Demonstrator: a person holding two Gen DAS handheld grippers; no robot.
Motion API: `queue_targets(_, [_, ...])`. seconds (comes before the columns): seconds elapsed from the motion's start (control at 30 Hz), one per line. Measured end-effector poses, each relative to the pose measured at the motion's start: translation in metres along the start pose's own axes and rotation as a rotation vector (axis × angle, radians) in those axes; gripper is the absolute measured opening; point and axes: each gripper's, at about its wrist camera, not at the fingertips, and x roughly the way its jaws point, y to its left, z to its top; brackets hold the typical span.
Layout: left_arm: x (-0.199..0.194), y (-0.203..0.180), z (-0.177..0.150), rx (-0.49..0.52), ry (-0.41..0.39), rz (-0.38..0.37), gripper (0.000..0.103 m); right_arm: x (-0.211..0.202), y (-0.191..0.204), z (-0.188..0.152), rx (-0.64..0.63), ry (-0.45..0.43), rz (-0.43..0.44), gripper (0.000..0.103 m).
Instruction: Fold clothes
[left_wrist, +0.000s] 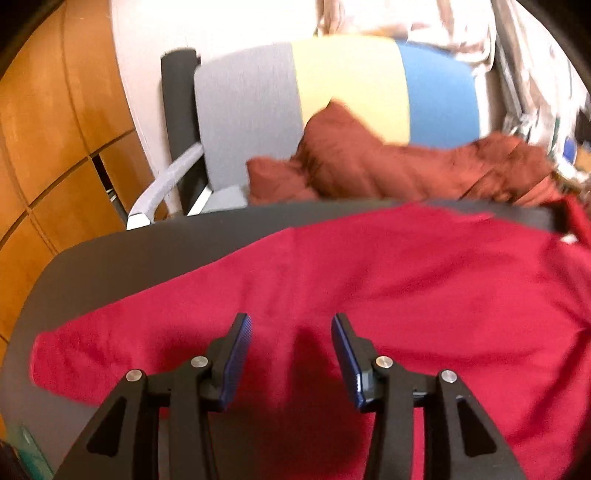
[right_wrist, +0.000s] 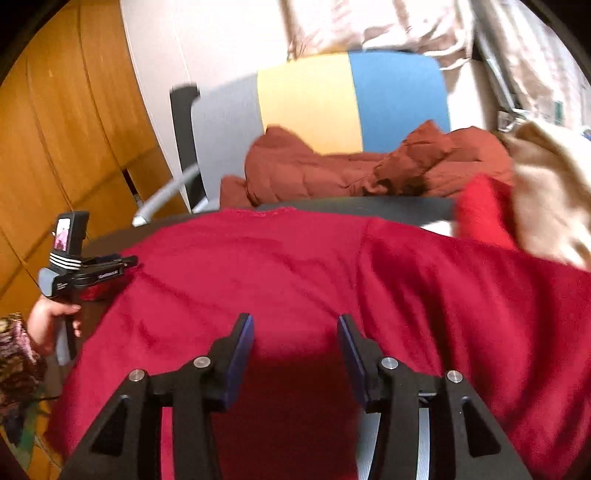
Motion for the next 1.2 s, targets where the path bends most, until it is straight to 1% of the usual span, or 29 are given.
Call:
queue_targets(0.03, [-0.011,-0.01,-0.005,0.003,-0.008,-0.039,0.046,-0.02,-0.01,-0.01,0.04,-0.024,0.016,0.048])
queue_targets(0.1, [-0.033,-0.03,-0.016,0.01,-0.021,-0.119,0.046,-0.043,-0.033,-0.021,0.117,-0.05,0.03,0.048])
queue_targets(0.13, [-0.041,-0.045,-0.026,0.022,-0.008,-0.173,0.046,-0.056,-0.045,-0.028,0.162,-0.061,0.025,0.049])
queue_targets(0.2, [-0.048,-0.066,-0.045,0.024,0.033,-0.254,0.046,-0.081,-0.068,-0.042,0.252,-0.085,0.016,0.049])
queue_targets(0.3, [-0.054,-0.099,-0.08,0.045,0.083,-0.332,0.046,-0.106,-0.104,-0.059,0.377,-0.107,-0.026,0.051])
queue_targets(0.37, [-0.054,-0.115,-0.102,0.078,0.121,-0.328,0.046,-0.117,-0.125,-0.069,0.478,-0.117,-0.016,0.051])
queue_targets(0.4, [-0.056,-0.114,-0.108,0.083,0.107,-0.329,0.046,-0.122,-0.134,-0.075,0.538,-0.125,0.003,0.051])
queue_targets(0.43, [-0.059,-0.114,-0.113,0.087,0.09,-0.33,0.046,-0.124,-0.143,-0.081,0.594,-0.131,0.025,0.054])
queue_targets(0.47, [-0.062,-0.112,-0.118,0.092,0.079,-0.333,0.046,-0.126,-0.151,-0.087,0.649,-0.138,0.049,0.059])
queue_targets(0.53, [-0.068,-0.106,-0.125,0.106,0.057,-0.35,0.046,-0.13,-0.163,-0.098,0.749,-0.151,0.093,0.061])
queue_targets(0.63, [-0.069,-0.102,-0.132,0.112,0.036,-0.365,0.046,-0.133,-0.179,-0.109,0.875,-0.204,0.18,0.061])
queue_targets(0.7, [-0.07,-0.102,-0.134,0.109,0.028,-0.367,0.046,-0.136,-0.183,-0.107,0.891,-0.256,0.222,0.06])
queue_targets(0.73, [-0.07,-0.103,-0.134,0.11,0.025,-0.363,0.046,-0.136,-0.188,-0.107,0.933,-0.282,0.236,0.06])
queue_targets(0.8, [-0.069,-0.104,-0.133,0.11,0.019,-0.358,0.046,-0.137,-0.2,-0.111,1.038,-0.334,0.261,0.06])
queue_targets(0.83, [-0.068,-0.105,-0.133,0.109,0.015,-0.358,0.046,-0.135,-0.209,-0.116,1.125,-0.35,0.271,0.06])
queue_targets(0.87, [-0.068,-0.104,-0.132,0.104,0.014,-0.361,0.046,-0.13,-0.218,-0.122,1.204,-0.355,0.276,0.055])
queue_targets(0.9, [-0.068,-0.103,-0.134,0.099,0.014,-0.365,0.046,-0.126,-0.225,-0.125,1.253,-0.354,0.279,0.045])
queue_targets(0.93, [-0.069,-0.102,-0.135,0.093,0.014,-0.37,0.046,-0.121,-0.231,-0.124,1.271,-0.341,0.278,0.013])
queue_targets(0.97, [-0.069,-0.101,-0.135,0.089,0.014,-0.374,0.046,-0.121,-0.231,-0.115,1.241,-0.328,0.263,0.009])
queue_targets(1.0, [-0.069,-0.1,-0.135,0.086,0.014,-0.378,0.046,-0.122,-0.229,-0.103,1.198,-0.315,0.244,0.009])
queue_targets(1.03, [-0.068,-0.099,-0.136,0.083,0.014,-0.382,0.046,-0.13,-0.221,-0.083,1.113,-0.334,0.212,0.008])
queue_targets(1.1, [-0.068,-0.099,-0.136,0.079,0.013,-0.386,0.046,-0.151,-0.202,-0.039,0.917,-0.389,0.141,0.008])
queue_targets(1.13, [-0.068,-0.098,-0.136,0.078,0.013,-0.387,0.046,-0.166,-0.189,-0.014,0.801,-0.432,0.087,0.007])
queue_targets(1.2, [-0.068,-0.097,-0.136,0.076,0.012,-0.39,0.046,-0.195,-0.159,0.029,0.552,-0.512,-0.061,0.007])
